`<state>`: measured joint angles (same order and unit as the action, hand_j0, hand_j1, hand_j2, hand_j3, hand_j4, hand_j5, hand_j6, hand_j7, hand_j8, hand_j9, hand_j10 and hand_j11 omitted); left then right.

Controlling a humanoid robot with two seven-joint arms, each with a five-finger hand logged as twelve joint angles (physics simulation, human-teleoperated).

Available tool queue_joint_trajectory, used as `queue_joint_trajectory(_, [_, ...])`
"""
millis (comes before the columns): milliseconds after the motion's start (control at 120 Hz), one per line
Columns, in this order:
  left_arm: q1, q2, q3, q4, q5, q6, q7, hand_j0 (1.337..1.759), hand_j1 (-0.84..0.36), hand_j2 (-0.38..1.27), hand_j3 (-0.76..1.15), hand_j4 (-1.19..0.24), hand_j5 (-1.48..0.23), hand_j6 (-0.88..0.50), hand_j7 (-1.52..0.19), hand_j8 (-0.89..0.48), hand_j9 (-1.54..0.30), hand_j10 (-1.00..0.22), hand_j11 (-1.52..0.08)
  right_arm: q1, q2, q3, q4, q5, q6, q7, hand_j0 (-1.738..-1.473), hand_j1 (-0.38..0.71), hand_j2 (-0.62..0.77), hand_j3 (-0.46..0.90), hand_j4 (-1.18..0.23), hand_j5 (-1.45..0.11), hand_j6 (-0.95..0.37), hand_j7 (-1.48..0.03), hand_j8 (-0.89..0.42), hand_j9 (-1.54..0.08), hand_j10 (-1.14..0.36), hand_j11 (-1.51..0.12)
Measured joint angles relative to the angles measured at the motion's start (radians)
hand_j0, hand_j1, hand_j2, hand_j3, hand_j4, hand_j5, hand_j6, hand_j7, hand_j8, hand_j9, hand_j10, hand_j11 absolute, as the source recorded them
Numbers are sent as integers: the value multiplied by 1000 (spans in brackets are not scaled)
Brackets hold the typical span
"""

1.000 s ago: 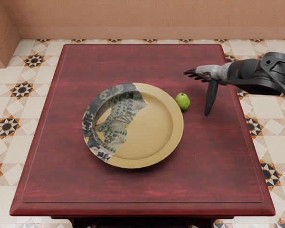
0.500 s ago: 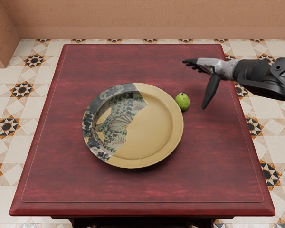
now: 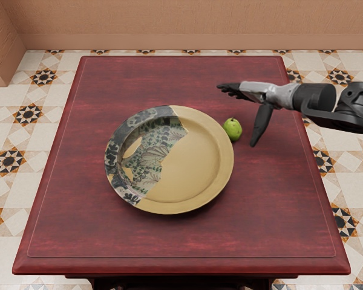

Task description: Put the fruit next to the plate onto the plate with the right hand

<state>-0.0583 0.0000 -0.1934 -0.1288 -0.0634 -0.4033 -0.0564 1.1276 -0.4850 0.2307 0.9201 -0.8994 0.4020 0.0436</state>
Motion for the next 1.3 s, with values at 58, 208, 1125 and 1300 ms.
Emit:
queue_joint_trajectory(58, [0,0,0,0,0,0,0,1658,334,3,0,-13,-17,-13,-17,-13,-17,-13,-17,11,-12,-7,-2,-9,46,1,-1658,-349,1,0,-2,0,-4,0,-3,0,-2,0])
queue_joint_trajectory(208, [0,0,0,0,-1,0,0,1658,334,3,0,-13,-17,-13,-17,-13,-17,-13,-17,27,-21,-10,-22,-13,90,-4,-1658,-349,1,0,-2,0,-4,0,-3,0,-2,0])
queue_joint_trajectory(1125, [0,0,0,0,0,0,0,1658,334,3,0,-13,-17,-13,-17,-13,-17,-13,-17,-4,59,-85,-79,-25,-91,-16,-1658,-97,-40,0,-214,-276,-215,-275,-214,-275,-214,-275])
queue_joint_trajectory(1300, [0,0,0,0,0,0,0,1658,334,3,0,-13,-17,-13,-17,-13,-17,-13,-17,-12,88,-92,-81,-34,-150,-16,-1658,-90,-41,0,-220,-283,-221,-283,-220,-283,-219,-283])
